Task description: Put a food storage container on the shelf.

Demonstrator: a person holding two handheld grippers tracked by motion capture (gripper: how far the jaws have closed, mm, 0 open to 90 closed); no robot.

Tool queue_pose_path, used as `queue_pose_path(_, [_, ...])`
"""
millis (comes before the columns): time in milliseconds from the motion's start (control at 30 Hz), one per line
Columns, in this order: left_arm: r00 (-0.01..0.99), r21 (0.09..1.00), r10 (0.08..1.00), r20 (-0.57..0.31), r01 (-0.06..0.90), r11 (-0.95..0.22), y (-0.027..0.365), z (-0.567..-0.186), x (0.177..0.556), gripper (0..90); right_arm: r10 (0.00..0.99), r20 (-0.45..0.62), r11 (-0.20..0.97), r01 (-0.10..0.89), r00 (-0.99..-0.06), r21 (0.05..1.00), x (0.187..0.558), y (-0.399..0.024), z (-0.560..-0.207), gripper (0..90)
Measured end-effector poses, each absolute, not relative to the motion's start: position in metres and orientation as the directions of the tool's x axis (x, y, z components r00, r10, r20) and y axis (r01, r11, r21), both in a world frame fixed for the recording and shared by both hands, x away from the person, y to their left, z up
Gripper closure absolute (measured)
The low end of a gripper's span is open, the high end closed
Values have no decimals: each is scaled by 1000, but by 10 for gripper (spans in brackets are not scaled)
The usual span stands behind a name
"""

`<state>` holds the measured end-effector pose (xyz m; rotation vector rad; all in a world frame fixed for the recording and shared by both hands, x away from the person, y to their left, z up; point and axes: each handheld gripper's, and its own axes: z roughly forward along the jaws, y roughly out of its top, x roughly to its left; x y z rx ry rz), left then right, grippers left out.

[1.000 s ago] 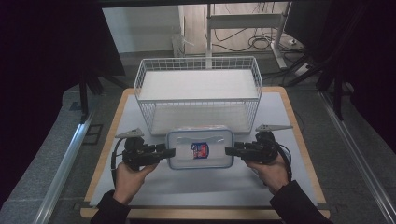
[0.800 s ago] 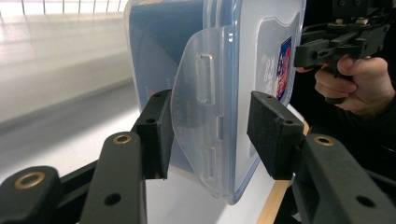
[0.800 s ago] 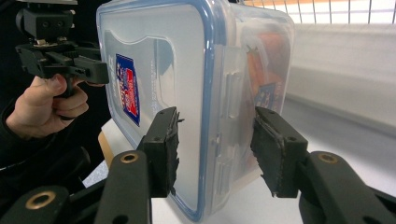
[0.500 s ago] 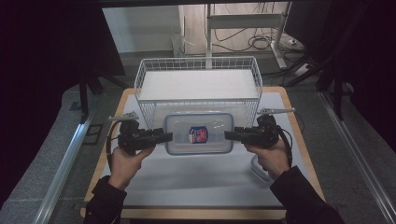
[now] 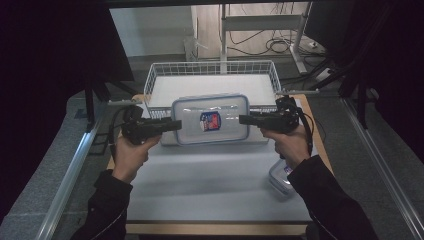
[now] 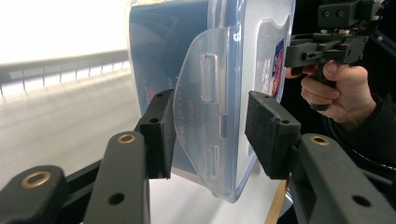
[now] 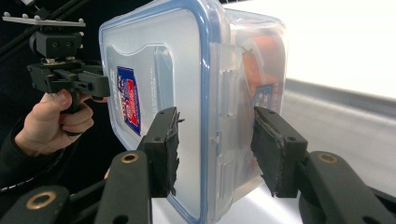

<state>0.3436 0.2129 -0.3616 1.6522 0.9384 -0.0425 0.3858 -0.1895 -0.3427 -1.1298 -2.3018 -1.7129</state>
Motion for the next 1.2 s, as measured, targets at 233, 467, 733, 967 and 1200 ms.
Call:
queue_pose_path(233, [676,807,544,-497,591,2,219,-344,362,541,511,464,92,583,-724,807,403,-185,-329,524])
queue_pose_path(467, [675,805,537,-506,593,14,224,-332,384,541,518,467,76,582,-717,809,419,-180,-317,524])
queue_pose_path(733, [666,801,535,-519,598,31,226,-323,407,539,526,480,56,592,-702,804,437,-178,-310,524])
queue_pose_path(967, [642,786,540,-544,616,59,227,-319,427,537,531,500,43,611,-685,791,457,-176,-306,524])
queue_pose_path(1200, [629,776,550,-550,627,59,226,-322,442,526,547,503,45,624,-669,780,471,-174,-304,524])
